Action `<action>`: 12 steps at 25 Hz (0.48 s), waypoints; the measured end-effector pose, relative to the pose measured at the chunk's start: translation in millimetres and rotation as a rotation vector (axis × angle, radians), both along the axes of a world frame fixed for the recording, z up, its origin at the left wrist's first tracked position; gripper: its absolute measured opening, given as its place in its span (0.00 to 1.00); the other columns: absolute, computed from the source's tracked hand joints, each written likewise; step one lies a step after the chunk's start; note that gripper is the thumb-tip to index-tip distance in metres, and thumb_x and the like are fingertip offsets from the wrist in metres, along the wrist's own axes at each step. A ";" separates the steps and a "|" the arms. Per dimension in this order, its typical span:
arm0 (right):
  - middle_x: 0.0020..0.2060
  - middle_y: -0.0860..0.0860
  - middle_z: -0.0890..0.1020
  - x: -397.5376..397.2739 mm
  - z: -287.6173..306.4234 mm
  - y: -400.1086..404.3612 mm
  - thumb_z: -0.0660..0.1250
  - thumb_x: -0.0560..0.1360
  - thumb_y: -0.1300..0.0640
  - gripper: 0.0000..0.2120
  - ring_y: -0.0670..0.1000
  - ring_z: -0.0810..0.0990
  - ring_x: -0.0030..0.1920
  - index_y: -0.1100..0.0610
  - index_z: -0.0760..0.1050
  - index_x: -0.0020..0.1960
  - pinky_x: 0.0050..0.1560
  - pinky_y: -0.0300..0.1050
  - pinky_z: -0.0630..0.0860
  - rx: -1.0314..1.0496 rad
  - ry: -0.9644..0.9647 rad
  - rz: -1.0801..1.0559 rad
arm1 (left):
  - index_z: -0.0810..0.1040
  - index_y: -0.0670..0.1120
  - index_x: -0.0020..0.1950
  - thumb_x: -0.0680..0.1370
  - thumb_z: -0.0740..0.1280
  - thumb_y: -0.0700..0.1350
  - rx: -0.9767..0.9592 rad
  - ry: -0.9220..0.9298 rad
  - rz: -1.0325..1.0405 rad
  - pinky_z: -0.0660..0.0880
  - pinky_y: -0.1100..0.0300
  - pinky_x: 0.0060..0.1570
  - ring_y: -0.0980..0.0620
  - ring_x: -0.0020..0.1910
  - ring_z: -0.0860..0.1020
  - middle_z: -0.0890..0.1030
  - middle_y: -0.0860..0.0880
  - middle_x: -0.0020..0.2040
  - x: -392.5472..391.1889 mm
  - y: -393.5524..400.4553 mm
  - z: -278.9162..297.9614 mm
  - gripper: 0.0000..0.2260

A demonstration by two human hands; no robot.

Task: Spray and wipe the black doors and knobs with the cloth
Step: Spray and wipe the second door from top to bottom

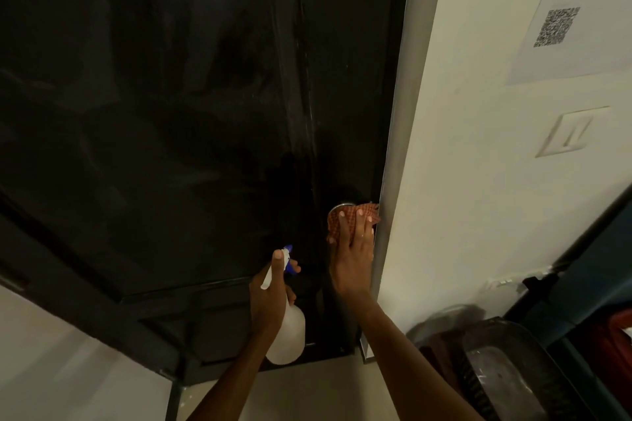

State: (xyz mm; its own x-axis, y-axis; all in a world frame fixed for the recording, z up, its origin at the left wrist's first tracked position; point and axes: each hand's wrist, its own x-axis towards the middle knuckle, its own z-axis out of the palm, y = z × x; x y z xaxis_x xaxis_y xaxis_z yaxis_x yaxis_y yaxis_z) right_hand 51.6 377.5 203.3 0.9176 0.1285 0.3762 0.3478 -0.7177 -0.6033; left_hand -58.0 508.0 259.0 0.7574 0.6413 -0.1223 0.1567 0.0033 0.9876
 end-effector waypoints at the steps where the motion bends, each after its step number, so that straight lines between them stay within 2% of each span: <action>1: 0.83 0.59 0.50 3.2 0.4 2.7 0.71 0.79 0.52 0.42 0.65 0.50 0.82 0.50 0.50 0.84 0.75 0.68 0.56 0.007 -0.010 0.000 | 0.83 0.41 0.47 0.77 0.55 0.66 0.013 0.004 -0.005 0.72 0.61 0.25 0.53 0.21 0.72 0.79 0.42 0.29 5.2 0.0 -0.7 0.30; 5: 0.83 0.57 0.47 12.3 -1.3 13.0 0.72 0.78 0.54 0.44 0.66 0.48 0.82 0.47 0.47 0.83 0.75 0.72 0.60 0.045 0.004 -0.035 | 0.83 0.44 0.47 0.76 0.54 0.68 0.034 0.023 -0.037 0.71 0.58 0.28 0.52 0.22 0.72 0.79 0.42 0.30 23.2 -2.3 2.4 0.30; 7: 0.83 0.55 0.45 16.0 0.2 18.0 0.73 0.78 0.53 0.45 0.66 0.48 0.82 0.47 0.46 0.83 0.75 0.72 0.58 0.065 0.015 -0.057 | 0.83 0.44 0.48 0.76 0.54 0.67 0.035 0.012 -0.049 0.71 0.59 0.27 0.51 0.23 0.72 0.82 0.42 0.33 30.2 -4.7 3.6 0.29; 12: 0.83 0.53 0.45 28.7 4.9 25.0 0.75 0.77 0.54 0.47 0.66 0.47 0.82 0.46 0.47 0.83 0.75 0.70 0.56 0.073 -0.022 -0.080 | 0.83 0.44 0.50 0.77 0.54 0.65 0.038 -0.012 -0.084 0.71 0.59 0.28 0.53 0.23 0.72 0.81 0.51 0.30 43.0 -8.3 6.0 0.29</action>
State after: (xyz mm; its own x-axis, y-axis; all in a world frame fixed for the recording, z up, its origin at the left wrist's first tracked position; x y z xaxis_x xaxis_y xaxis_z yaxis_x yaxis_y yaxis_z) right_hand 80.3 402.5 208.2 0.9154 0.0269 0.4016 0.3049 -0.6980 -0.6480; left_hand -15.0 499.7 265.0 0.8098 0.5798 -0.0900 0.1435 -0.0469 0.9885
